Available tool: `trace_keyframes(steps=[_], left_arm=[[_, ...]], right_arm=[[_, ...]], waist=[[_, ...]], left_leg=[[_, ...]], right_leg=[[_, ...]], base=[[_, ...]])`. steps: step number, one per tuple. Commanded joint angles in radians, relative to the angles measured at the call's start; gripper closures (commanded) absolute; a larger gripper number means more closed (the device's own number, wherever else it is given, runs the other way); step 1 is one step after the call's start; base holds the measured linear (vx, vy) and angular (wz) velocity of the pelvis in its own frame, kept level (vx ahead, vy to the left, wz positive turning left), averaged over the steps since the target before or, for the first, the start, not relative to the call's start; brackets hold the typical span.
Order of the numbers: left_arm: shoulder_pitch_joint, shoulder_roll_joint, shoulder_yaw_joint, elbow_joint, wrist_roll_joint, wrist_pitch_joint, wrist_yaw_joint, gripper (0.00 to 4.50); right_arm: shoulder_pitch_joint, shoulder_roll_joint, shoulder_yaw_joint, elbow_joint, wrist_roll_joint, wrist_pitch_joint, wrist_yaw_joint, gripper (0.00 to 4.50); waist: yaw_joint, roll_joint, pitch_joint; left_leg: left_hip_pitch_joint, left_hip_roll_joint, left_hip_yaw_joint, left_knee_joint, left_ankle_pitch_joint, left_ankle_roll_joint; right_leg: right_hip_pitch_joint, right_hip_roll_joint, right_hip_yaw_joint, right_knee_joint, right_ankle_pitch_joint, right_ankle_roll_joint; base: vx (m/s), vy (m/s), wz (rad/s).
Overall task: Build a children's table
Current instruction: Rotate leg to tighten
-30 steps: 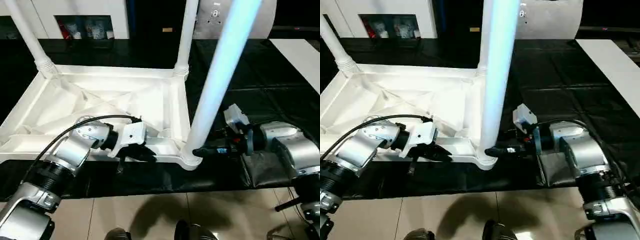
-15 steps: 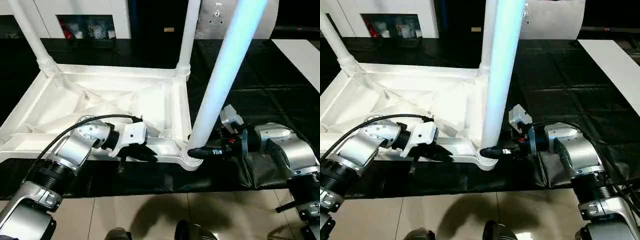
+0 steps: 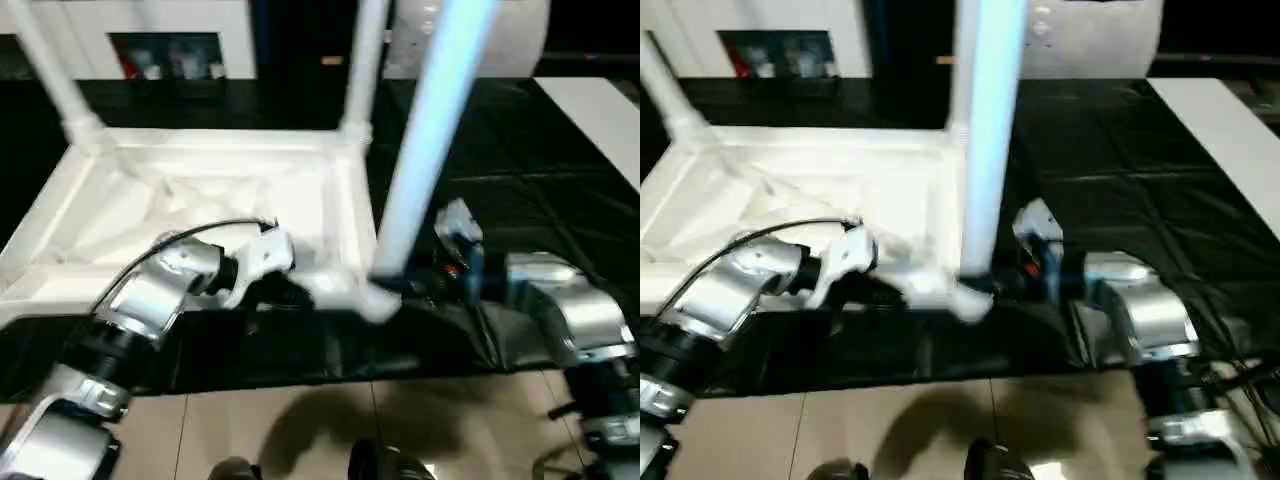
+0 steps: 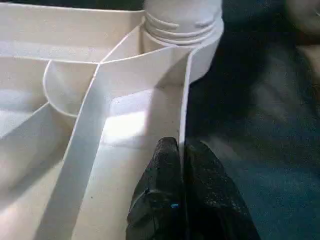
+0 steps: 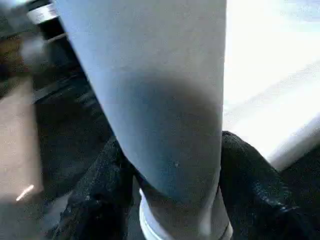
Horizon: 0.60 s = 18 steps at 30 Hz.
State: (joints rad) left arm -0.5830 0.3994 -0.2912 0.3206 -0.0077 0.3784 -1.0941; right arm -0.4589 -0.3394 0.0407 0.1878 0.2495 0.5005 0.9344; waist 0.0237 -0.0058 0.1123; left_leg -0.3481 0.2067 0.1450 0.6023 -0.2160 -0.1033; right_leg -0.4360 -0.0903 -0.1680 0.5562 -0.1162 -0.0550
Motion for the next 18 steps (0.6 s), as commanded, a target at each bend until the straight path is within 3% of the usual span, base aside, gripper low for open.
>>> trace_keyframes(steps=[1, 3, 4, 6, 9, 10, 11, 13, 16, 18], left_arm=[[-0.001, -0.102, 0.029, -0.065, -0.025, 0.089, 0.154, 4.5], [-0.001, -0.118, 0.033, -0.071, -0.018, 0.109, 0.179, 4.5], [-0.01, -0.18, 0.06, -0.067, -0.007, 0.156, 0.277, 4.5], [-0.018, -0.218, 0.078, -0.058, 0.0, 0.177, 0.341, 4.5], [-0.033, -0.271, 0.09, -0.045, 0.026, 0.199, 0.44, 4.5], [-0.039, -0.281, 0.083, -0.046, 0.039, 0.207, 0.456, 4.5], [-0.039, -0.281, 0.082, -0.046, 0.04, 0.207, 0.456, 4.5], [-0.04, -0.271, 0.065, -0.053, 0.051, 0.21, 0.45, 4.5], [-0.033, -0.251, 0.054, -0.066, 0.055, 0.202, 0.428, 4.5], [-0.022, -0.223, 0.043, -0.075, 0.05, 0.178, 0.386, 4.5]], right_arm=[[-0.007, 0.11, 0.044, -0.027, -0.019, 0.08, -0.162, 2.45], [-0.01, 0.133, 0.038, -0.031, -0.028, 0.099, -0.207, 2.46], [-0.028, 0.207, 0.011, -0.016, -0.063, 0.129, -0.355, 2.48], [-0.04, 0.244, 0.006, 0.001, -0.082, 0.129, -0.422, 2.49], [-0.057, 0.297, 0.007, 0.052, -0.107, 0.057, -0.506, 2.49], [-0.056, 0.313, 0.009, 0.055, -0.114, 0.014, -0.513, 1.95], [-0.055, 0.314, 0.009, 0.054, -0.114, 0.012, -0.513, 1.83], [-0.046, 0.322, 0.007, 0.022, -0.116, 0.003, -0.51, 1.83], [-0.035, 0.305, 0.006, -0.004, -0.11, 0.004, -0.482, 1.37], [-0.026, 0.265, 0.0, -0.018, -0.1, -0.016, -0.437, 1.33]], waist=[[-0.007, -0.007, -0.07], [-0.018, -0.005, -0.07], [-0.025, -0.005, -0.072], [-0.031, -0.002, -0.073], [-0.037, -0.003, -0.075], [-0.036, -0.003, -0.076], [-0.039, -0.011, -0.075], [-0.035, -0.004, -0.077], [-0.032, -0.004, -0.079], [-0.031, -0.004, -0.081]], left_leg=[[-0.015, -0.002, 0.009, -0.064, -0.113, 0.055], [-0.014, -0.006, 0.008, -0.063, -0.128, 0.068], [-0.017, -0.001, 0.006, -0.065, -0.121, 0.076], [-0.014, -0.001, 0.006, -0.063, -0.12, 0.073], [-0.015, -0.003, 0.006, -0.064, -0.124, 0.091], [-0.014, -0.003, 0.007, -0.065, -0.121, 0.099], [-0.017, -0.002, 0.007, -0.065, -0.118, 0.104], [-0.019, 0.001, 0.005, -0.067, -0.096, 0.118], [-0.018, 0.006, 0.004, -0.068, -0.062, 0.133], [-0.02, 0.006, 0.005, -0.067, -0.056, 0.139]], right_leg=[[0.087, -0.048, 0.037, -0.099, -0.565, 0.009], [0.087, -0.046, 0.032, -0.105, -0.563, 0.02], [0.089, -0.048, 0.034, -0.102, -0.541, 0.017], [0.086, -0.047, 0.03, -0.105, -0.53, 0.009], [0.086, -0.05, 0.031, -0.104, -0.515, 0.008], [0.085, -0.049, 0.034, -0.103, -0.5, 0.004], [0.086, -0.049, 0.035, -0.101, -0.491, 0.003], [0.089, -0.052, 0.042, -0.089, -0.447, -0.02], [0.089, -0.052, 0.048, -0.077, -0.382, -0.053], [0.092, -0.053, 0.05, -0.074, -0.367, -0.061]], base=[[0.0, 0.0, 0.0], [0.0, 0.0, 0.0], [0.0, 0.0, 0.0], [0.0, 0.0, 0.0], [0.0, 0.0, 0.0], [0.0, 0.0, 0.0], [0.0, 0.0, 0.0], [0.0, 0.0, 0.0], [0.0, 0.0, 0.0], [0.0, 0.0, 0.0]])
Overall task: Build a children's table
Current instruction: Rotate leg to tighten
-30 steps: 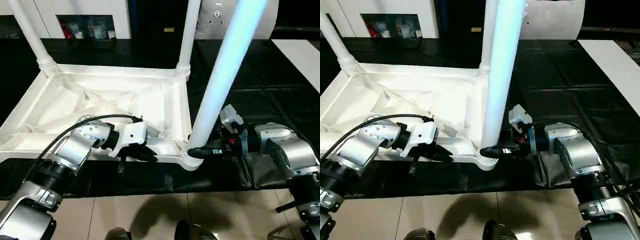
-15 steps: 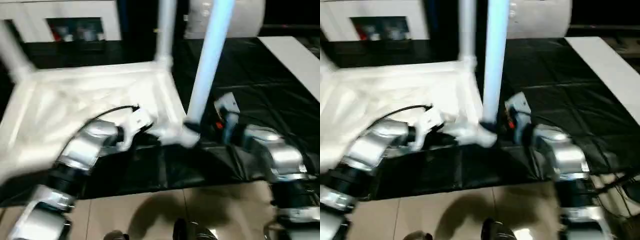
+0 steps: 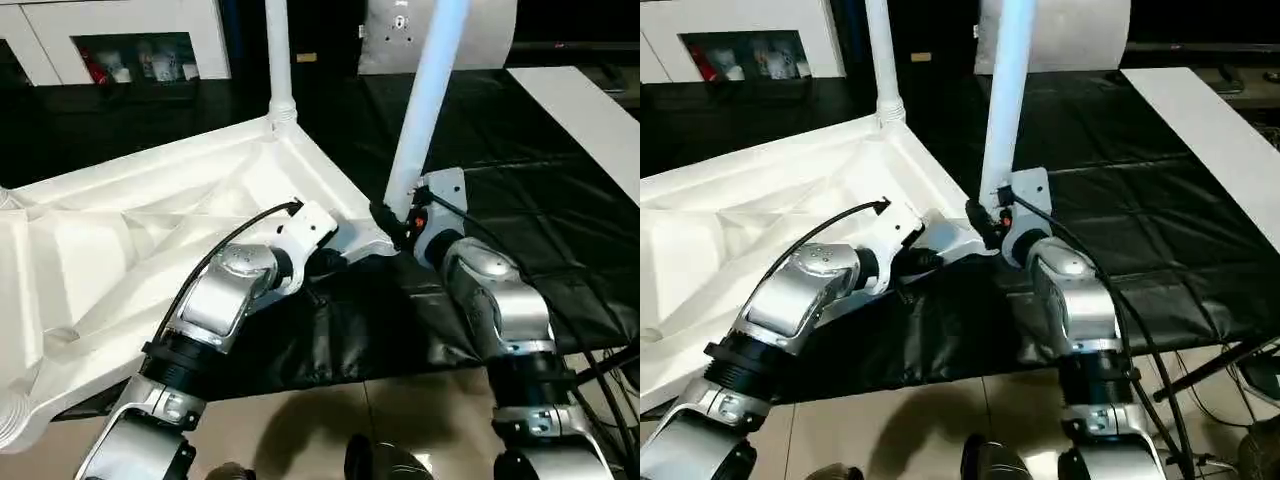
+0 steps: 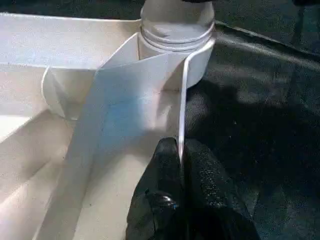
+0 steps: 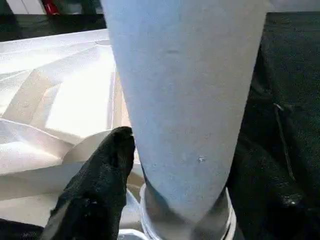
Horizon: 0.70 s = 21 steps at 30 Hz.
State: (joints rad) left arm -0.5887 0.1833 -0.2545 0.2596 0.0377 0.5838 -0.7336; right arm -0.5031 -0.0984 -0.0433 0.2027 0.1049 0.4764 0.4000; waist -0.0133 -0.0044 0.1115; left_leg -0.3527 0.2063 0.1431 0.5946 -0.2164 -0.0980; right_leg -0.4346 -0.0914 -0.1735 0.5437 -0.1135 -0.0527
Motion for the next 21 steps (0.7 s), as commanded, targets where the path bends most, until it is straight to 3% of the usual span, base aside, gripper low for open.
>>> trace_keyframes(steps=[1, 7, 9, 11, 14, 16, 21], left_arm=[[-0.009, 0.014, -0.002, -0.017, 0.005, -0.045, -0.004, 4.5], [0.007, 0.086, -0.028, -0.006, -0.007, -0.123, -0.119, 4.5], [0.009, 0.112, -0.042, 0.001, -0.01, -0.153, -0.158, 4.5], [0.013, 0.172, -0.071, 0.02, -0.018, -0.232, -0.261, 4.5], [0.014, 0.208, -0.09, 0.027, -0.023, -0.279, -0.335, 4.5], [0.015, 0.244, -0.112, 0.031, -0.027, -0.337, -0.413, 4.5], [0.014, 0.281, -0.139, 0.042, -0.049, -0.412, -0.529, 4.5]], right_arm=[[0.024, -0.011, 0.081, -0.036, 0.056, -0.011, 0.14, 1.23], [0.029, -0.146, 0.076, -0.018, 0.074, -0.064, 0.31, 0.6], [0.032, -0.187, 0.082, -0.018, 0.088, -0.073, 0.389, 0.55], [0.036, -0.282, 0.098, -0.009, 0.114, -0.104, 0.567, 0.37], [0.036, -0.329, 0.106, -0.007, 0.139, -0.11, 0.662, 0.07], [0.027, -0.361, 0.111, 0.011, 0.155, -0.141, 0.736, 0.07], [0.018, -0.426, 0.156, 0.028, 0.173, -0.175, 0.909, 0.07]], waist=[[0.008, -0.004, -0.08], [0.015, -0.006, -0.084], [0.018, -0.003, -0.082], [0.023, -0.003, -0.08], [0.027, -0.004, -0.076], [0.031, -0.006, -0.075], [0.048, -0.008, -0.077]], left_leg=[[-0.017, 0.005, 0.007, -0.058, -0.042, 0.147], [-0.017, 0.009, 0.008, -0.055, 0.015, 0.191], [-0.015, 0.01, 0.009, -0.055, 0.007, 0.196], [-0.013, 0.01, 0.009, -0.055, -0.017, 0.197], [-0.009, 0.014, 0.01, -0.059, -0.055, 0.184], [-0.008, 0.016, 0.009, -0.061, -0.065, 0.165], [-0.003, 0.019, 0.011, -0.061, -0.05, 0.167]], right_leg=[[0.092, -0.052, 0.057, -0.058, -0.346, -0.075], [0.094, -0.05, 0.061, -0.045, -0.27, -0.115], [0.092, -0.05, 0.06, -0.048, -0.284, -0.124], [0.092, -0.05, 0.06, -0.05, -0.311, -0.117], [0.089, -0.051, 0.062, -0.056, -0.358, -0.109], [0.088, -0.053, 0.062, -0.058, -0.38, -0.104], [0.085, -0.053, 0.067, -0.05, -0.357, -0.125]], base=[[0.0, 0.0, 0.0], [0.0, 0.0, 0.0], [0.0, 0.0, 0.0], [0.0, 0.0, 0.0], [0.0, 0.0, 0.0], [0.0, 0.0, 0.0], [0.0, 0.0, 0.0]])
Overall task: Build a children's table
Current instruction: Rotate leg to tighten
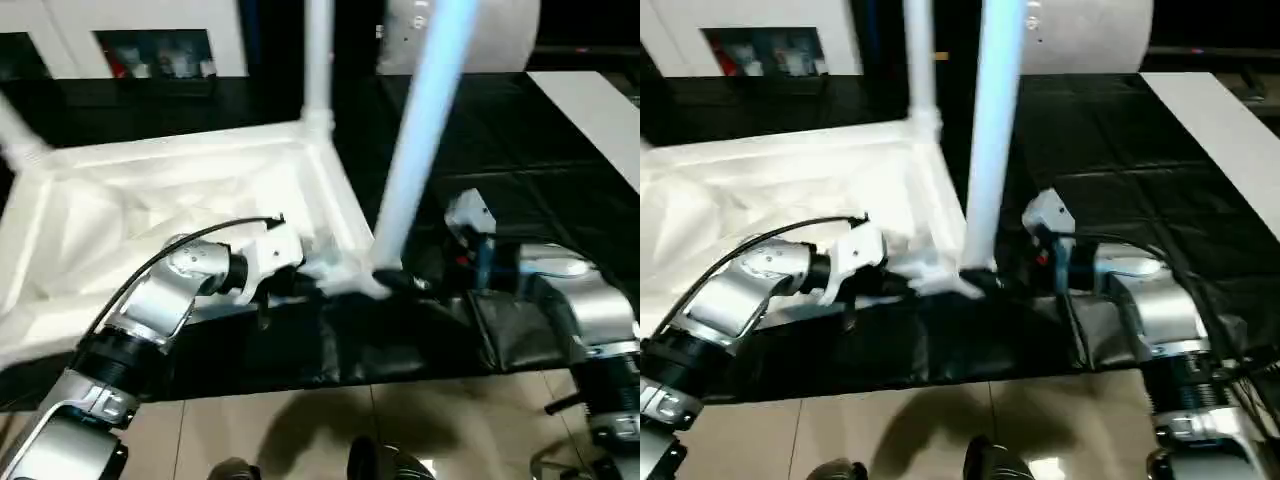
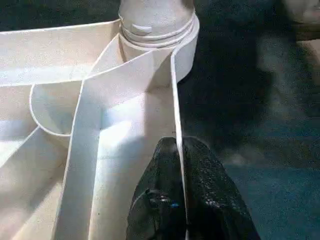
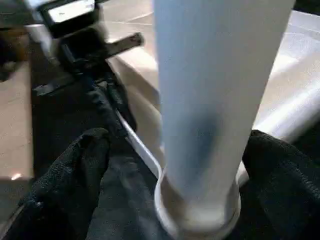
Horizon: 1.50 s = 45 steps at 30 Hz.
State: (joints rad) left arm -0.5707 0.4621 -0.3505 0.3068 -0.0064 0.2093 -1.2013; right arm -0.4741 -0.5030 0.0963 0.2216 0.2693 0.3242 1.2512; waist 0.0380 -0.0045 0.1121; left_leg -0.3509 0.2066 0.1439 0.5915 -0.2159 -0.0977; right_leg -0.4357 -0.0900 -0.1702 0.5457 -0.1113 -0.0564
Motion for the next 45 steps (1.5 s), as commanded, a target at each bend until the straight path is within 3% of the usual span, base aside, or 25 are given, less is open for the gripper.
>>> trace_keyframes(steps=[1, 3, 10, 21, 27, 30, 33, 34, 36, 39, 40, 45], left_arm=[[-0.009, 0.013, -0.057, 0.004, -0.008, -0.069, -0.09, 4.5], [-0.012, 0.022, -0.065, 0.012, -0.007, -0.092, -0.118, 4.5], [-0.025, 0.043, -0.075, 0.042, -0.001, -0.144, -0.184, 4.5], [-0.035, 0.042, -0.074, 0.073, -0.006, -0.175, -0.204, 4.5], [-0.027, 0.027, -0.055, 0.064, -0.022, -0.138, -0.176, 4.5], [-0.027, -0.004, -0.036, 0.047, -0.026, -0.07, -0.111, 4.5], [-0.027, -0.077, 0.007, 0.011, -0.025, 0.07, 0.044, 4.5], [-0.028, -0.107, 0.026, -0.003, -0.032, 0.122, 0.097, 4.5], [-0.027, -0.132, 0.04, -0.015, -0.036, 0.162, 0.141, 4.5], [-0.023, -0.184, 0.056, -0.041, -0.021, 0.23, 0.235, 4.5], [-0.022, -0.231, 0.075, -0.045, -0.012, 0.273, 0.309, 4.5], [-0.027, -0.326, 0.11, -0.052, 0.022, 0.347, 0.472, 4.5]], right_arm=[[-0.018, -0.04, 0.036, 0.022, 0.007, -0.029, 0.102, 0.34], [-0.027, -0.048, 0.042, 0.038, 0.008, -0.026, 0.129, 0.34], [-0.055, -0.077, 0.078, 0.084, 0.013, -0.001, 0.225, 1.15], [-0.077, -0.078, 0.085, 0.119, 0.022, -0.009, 0.271, 1.91], [-0.052, -0.056, 0.065, 0.07, 0.071, 0.061, 0.258, 2.4], [-0.024, -0.029, 0.049, 0.006, 0.094, 0.13, 0.187, 2.47], [-0.001, 0.058, 0.038, -0.044, 0.014, 0.164, -0.059, 2.5], [-0.001, 0.1, 0.025, -0.046, -0.012, 0.183, -0.156, 2.51], [-0.002, 0.137, 0.013, -0.049, -0.029, 0.203, -0.235, 2.53], [-0.002, 0.22, -0.013, -0.062, -0.064, 0.252, -0.406, 2.57], [-0.002, 0.286, -0.033, -0.063, -0.094, 0.288, -0.537, 2.57], [-0.007, 0.402, -0.061, -0.05, -0.152, 0.268, -0.758, 2.57]], waist=[[0.0, -0.01, -0.077], [0.005, -0.01, -0.077], [0.013, -0.015, -0.075], [0.015, -0.019, -0.077], [0.016, -0.02, -0.079], [0.019, -0.02, -0.081], [0.014, -0.019, -0.076], [0.006, -0.019, -0.072], [-0.006, -0.017, -0.073], [-0.022, -0.015, -0.075], [-0.034, -0.011, -0.076], [-0.046, -0.007, -0.076]], left_leg=[[-0.006, 0.019, 0.012, -0.057, -0.043, 0.17], [-0.007, 0.02, 0.012, -0.058, -0.04, 0.17], [-0.008, 0.019, 0.013, -0.058, -0.043, 0.154], [-0.01, 0.016, 0.015, -0.057, -0.036, 0.147], [-0.01, 0.017, 0.015, -0.057, -0.025, 0.148], [-0.009, 0.017, 0.015, -0.057, -0.02, 0.137], [-0.006, 0.011, 0.017, -0.059, -0.051, 0.109], [-0.006, 0.006, 0.018, -0.058, -0.068, 0.075], [-0.011, -0.002, 0.014, -0.058, -0.094, 0.064], [-0.013, -0.003, 0.012, -0.056, -0.11, 0.07], [-0.012, -0.004, 0.012, -0.054, -0.117, 0.072], [-0.008, -0.009, 0.011, -0.051, -0.144, 0.081]], right_leg=[[0.087, -0.055, 0.066, -0.05, -0.35, -0.123], [0.087, -0.056, 0.067, -0.05, -0.357, -0.124], [0.087, -0.055, 0.066, -0.053, -0.392, -0.105], [0.087, -0.053, 0.064, -0.054, -0.407, -0.09], [0.088, -0.053, 0.064, -0.053, -0.397, -0.094], [0.089, -0.053, 0.063, -0.055, -0.408, -0.084], [0.086, -0.052, 0.059, -0.068, -0.469, -0.061], [0.083, -0.049, 0.053, -0.078, -0.522, -0.033], [0.09, -0.048, 0.042, -0.088, -0.565, 0.005], [0.091, -0.048, 0.036, -0.097, -0.564, 0.025], [0.088, -0.045, 0.031, -0.1, -0.556, 0.024], [0.083, -0.046, 0.022, -0.112, -0.59, 0.052]], base=[[0.0, 0.0, 0.0], [0.0, 0.0, 0.0], [0.0, 0.0, 0.0], [0.0, 0.0, 0.0], [0.0, 0.0, 0.0], [0.0, 0.0, 0.0], [0.0, 0.0, 0.0], [0.0, 0.0, 0.0], [0.0, 0.0, 0.0], [0.0, 0.0, 0.0], [0.0, 0.0, 0.0], [0.0, 0.0, 0.0]])
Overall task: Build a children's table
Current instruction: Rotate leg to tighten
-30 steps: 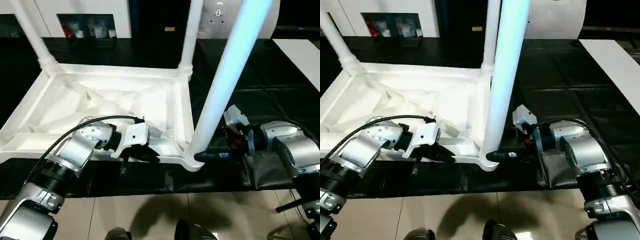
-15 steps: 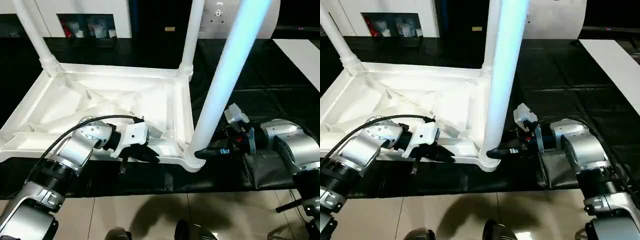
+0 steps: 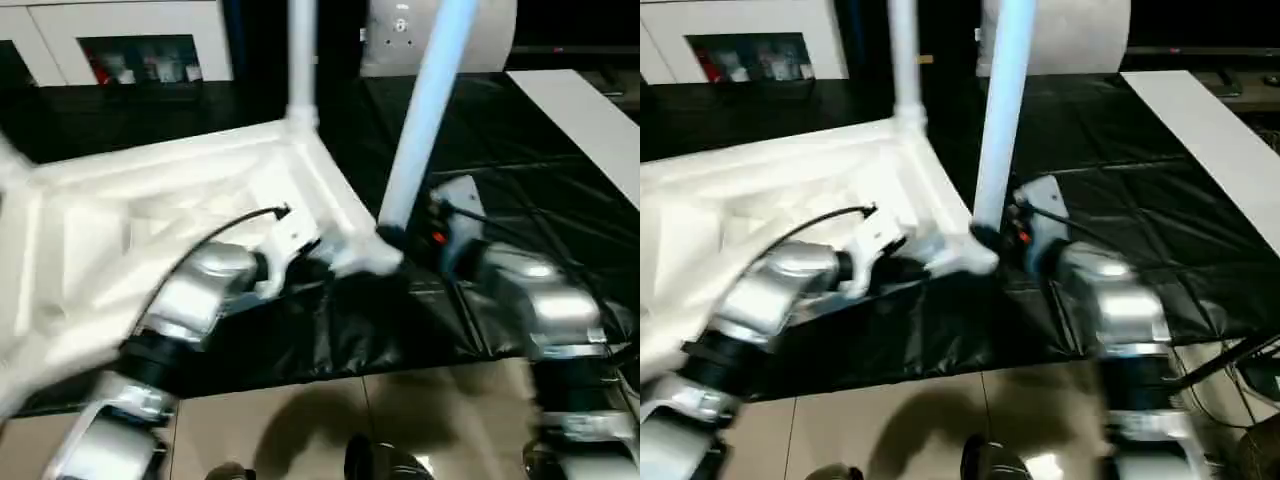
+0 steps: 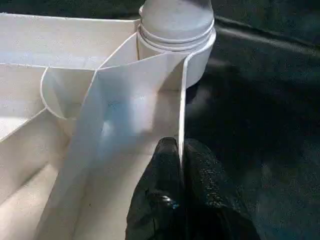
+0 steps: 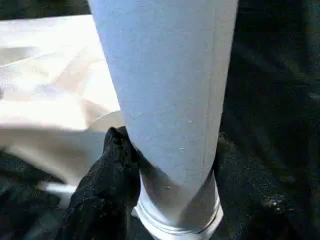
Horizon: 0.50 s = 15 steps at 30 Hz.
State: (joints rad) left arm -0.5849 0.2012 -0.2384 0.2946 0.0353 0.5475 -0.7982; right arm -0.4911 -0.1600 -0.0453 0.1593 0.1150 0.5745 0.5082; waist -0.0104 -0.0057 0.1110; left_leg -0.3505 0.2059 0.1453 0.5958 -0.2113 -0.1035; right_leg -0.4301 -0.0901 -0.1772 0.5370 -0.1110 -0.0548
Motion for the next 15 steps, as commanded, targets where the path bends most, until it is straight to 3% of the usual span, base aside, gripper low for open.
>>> trace_keyframes(steps=[1, 3, 5, 9, 13, 15], left_arm=[[-0.016, -0.093, 0.003, -0.043, -0.012, 0.027, 0.113, 4.5], [-0.019, -0.107, 0.0, -0.044, -0.008, 0.035, 0.136, 4.5], [-0.021, -0.1, -0.007, -0.042, -0.004, 0.027, 0.132, 4.5], [-0.014, -0.065, -0.02, -0.059, 0.011, 0.015, 0.104, 4.5], [0.008, 0.024, -0.056, -0.062, 0.024, -0.069, 0.01, 4.5], [0.015, 0.051, -0.063, -0.058, 0.019, -0.095, -0.03, 4.5]], right_arm=[[0.008, 0.09, 0.069, 0.015, 0.006, -0.004, -0.049, 2.24], [0.007, 0.109, 0.057, 0.012, 0.019, -0.024, -0.063, 2.04], [0.008, 0.11, 0.05, 0.008, 0.027, -0.03, -0.059, 1.88], [0.025, 0.081, 0.043, -0.01, 0.02, -0.059, -0.036, 1.41], [0.044, -0.027, 0.032, -0.009, 0.05, -0.124, 0.106, 1.03], [0.044, -0.074, 0.029, 0.003, 0.059, -0.147, 0.172, 0.97]], waist=[[-0.001, -0.006, -0.077], [-0.002, -0.004, -0.079], [-0.001, -0.003, -0.084], [0.001, -0.002, -0.09], [0.01, -0.003, -0.096], [0.015, -0.005, -0.095]], left_leg=[[-0.007, -0.006, 0.009, -0.055, -0.16, 0.088], [-0.009, -0.001, 0.005, -0.058, -0.157, 0.097], [-0.012, 0.005, 0.002, -0.062, -0.132, 0.109], [-0.014, 0.012, 0.003, -0.061, -0.067, 0.136], [-0.023, 0.007, 0.006, -0.052, 0.008, 0.183], [-0.024, 0.007, 0.008, -0.051, 0.017, 0.196]], right_leg=[[0.078, -0.046, 0.024, -0.107, -0.592, 0.058], [0.082, -0.048, 0.026, -0.103, -0.564, 0.052], [0.084, -0.049, 0.034, -0.091, -0.5, 0.025], [0.085, -0.056, 0.055, -0.061, -0.371, -0.063], [0.089, -0.055, 0.065, -0.037, -0.27, -0.11], [0.09, -0.055, 0.066, -0.037, -0.266, -0.117]], base=[[0.0, 0.0, 0.0], [0.0, 0.0, 0.0], [0.0, 0.0, 0.0], [0.0, 0.0, 0.0], [0.0, 0.0, 0.0], [0.0, 0.0, 0.0]])
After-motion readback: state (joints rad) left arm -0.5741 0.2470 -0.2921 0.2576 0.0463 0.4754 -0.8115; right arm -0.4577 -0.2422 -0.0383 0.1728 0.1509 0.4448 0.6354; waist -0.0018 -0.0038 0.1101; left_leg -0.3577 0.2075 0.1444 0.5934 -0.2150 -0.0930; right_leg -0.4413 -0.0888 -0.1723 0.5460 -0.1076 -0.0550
